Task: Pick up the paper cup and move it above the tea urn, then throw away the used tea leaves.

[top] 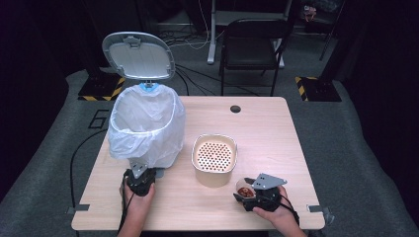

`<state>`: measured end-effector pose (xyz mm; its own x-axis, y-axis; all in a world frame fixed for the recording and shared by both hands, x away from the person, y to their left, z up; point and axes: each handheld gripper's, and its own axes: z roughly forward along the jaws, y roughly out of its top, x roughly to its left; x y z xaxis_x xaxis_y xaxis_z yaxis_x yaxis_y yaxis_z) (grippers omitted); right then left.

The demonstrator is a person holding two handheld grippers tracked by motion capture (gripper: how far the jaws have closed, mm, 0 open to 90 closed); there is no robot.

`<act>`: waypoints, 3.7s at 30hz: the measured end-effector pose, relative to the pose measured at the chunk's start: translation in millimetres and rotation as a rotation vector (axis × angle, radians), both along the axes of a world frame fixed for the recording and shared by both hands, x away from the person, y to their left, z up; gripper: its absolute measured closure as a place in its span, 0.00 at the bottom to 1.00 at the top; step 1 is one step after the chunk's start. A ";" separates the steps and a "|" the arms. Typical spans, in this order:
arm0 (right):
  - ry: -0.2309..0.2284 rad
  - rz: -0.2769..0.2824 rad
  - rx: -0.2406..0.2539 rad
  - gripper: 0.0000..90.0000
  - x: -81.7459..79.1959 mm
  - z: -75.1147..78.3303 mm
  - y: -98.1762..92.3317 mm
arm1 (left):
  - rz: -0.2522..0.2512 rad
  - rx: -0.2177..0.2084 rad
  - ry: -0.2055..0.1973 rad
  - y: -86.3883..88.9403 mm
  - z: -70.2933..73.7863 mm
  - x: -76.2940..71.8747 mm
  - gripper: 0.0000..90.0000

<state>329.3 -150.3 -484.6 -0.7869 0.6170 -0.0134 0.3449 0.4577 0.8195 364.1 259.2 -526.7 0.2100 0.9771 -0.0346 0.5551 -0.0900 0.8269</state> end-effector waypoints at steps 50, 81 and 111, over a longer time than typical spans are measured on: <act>-0.068 -0.091 -0.032 0.35 65.3 76.5 -26.6 | -0.001 -0.001 0.004 0.1 0.3 -0.1 0.87; -0.115 -0.096 -0.057 0.36 140.3 106.9 -14.3 | 0.000 -0.007 0.000 0.3 -0.1 0.1 0.87; -0.145 -0.061 -0.024 0.37 186.5 110.9 8.3 | 0.000 -0.007 -0.002 0.4 -0.3 0.1 0.87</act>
